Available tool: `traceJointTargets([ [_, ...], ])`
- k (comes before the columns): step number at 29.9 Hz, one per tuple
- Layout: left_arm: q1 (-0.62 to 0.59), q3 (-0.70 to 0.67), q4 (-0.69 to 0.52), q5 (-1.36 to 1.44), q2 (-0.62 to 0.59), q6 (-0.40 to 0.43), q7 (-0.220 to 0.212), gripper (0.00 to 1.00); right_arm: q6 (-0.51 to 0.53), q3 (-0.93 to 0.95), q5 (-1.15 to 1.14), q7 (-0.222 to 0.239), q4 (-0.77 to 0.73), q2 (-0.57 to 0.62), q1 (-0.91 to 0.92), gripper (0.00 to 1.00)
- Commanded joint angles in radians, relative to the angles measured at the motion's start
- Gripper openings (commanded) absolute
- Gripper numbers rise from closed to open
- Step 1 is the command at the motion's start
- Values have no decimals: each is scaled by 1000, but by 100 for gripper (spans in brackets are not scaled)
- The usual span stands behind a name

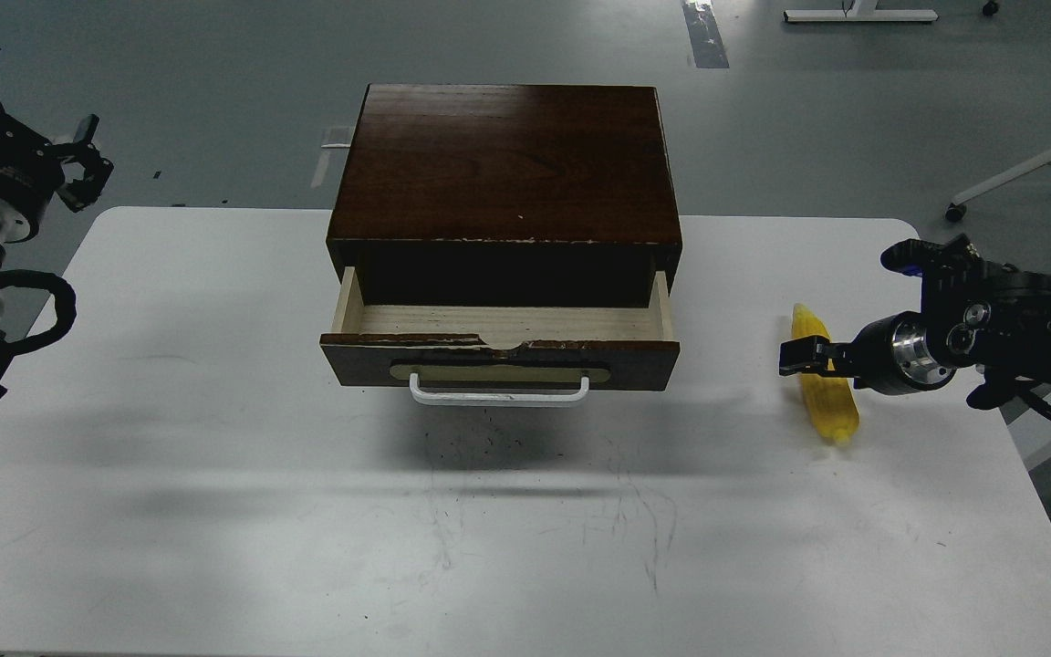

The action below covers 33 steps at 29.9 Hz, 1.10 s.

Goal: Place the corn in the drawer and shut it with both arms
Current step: 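Grasp the yellow corn cob with the right gripper, then lift the corn cob and carry it over the open drawer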

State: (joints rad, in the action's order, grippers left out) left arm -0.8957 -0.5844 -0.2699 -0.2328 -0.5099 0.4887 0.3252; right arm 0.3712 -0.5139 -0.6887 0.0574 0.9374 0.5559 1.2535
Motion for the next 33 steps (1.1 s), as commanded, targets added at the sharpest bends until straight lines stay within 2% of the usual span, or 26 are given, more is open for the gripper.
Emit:
traceJointTargets([
  [1, 1, 0, 0, 1, -6, 0, 2, 98, 2, 0, -2, -4, 3, -2, -3, 81],
  [5, 4, 0, 0, 1, -16, 0, 2, 98, 3, -2, -38, -7, 4, 15, -2, 56],
  [6, 6, 0, 0, 1, -18, 0, 2, 98, 5, -2, -43, -10, 9, 21, 0, 47],
  [7, 14, 0, 0, 1, -24, 0, 2, 98, 5, 0, -45, -11, 11, 33, 1, 30],
  [8, 18, 0, 1, 1, -32, 0, 2, 98, 5, 0, -46, -11, 11, 39, 1, 25],
  [14, 31, 0, 0, 0, -56, 0, 3, 98, 5, 12, -40, -11, 14, 65, 32, 22],
  [18, 31, -2, 1, 0, -68, 0, 5, 98, 8, 12, -40, -11, 26, 93, 138, 19],
  [25, 40, 2, 0, 12, -70, 0, -5, 98, 11, 12, -109, -13, 109, 134, 450, 16],
  [30, 37, 9, 0, 13, -68, 0, -9, 98, 11, 15, -201, -28, 220, 105, 671, 12],
  [33, 35, 9, 0, 13, -70, 0, -11, 98, 9, 15, -291, -37, 276, 59, 733, 12],
])
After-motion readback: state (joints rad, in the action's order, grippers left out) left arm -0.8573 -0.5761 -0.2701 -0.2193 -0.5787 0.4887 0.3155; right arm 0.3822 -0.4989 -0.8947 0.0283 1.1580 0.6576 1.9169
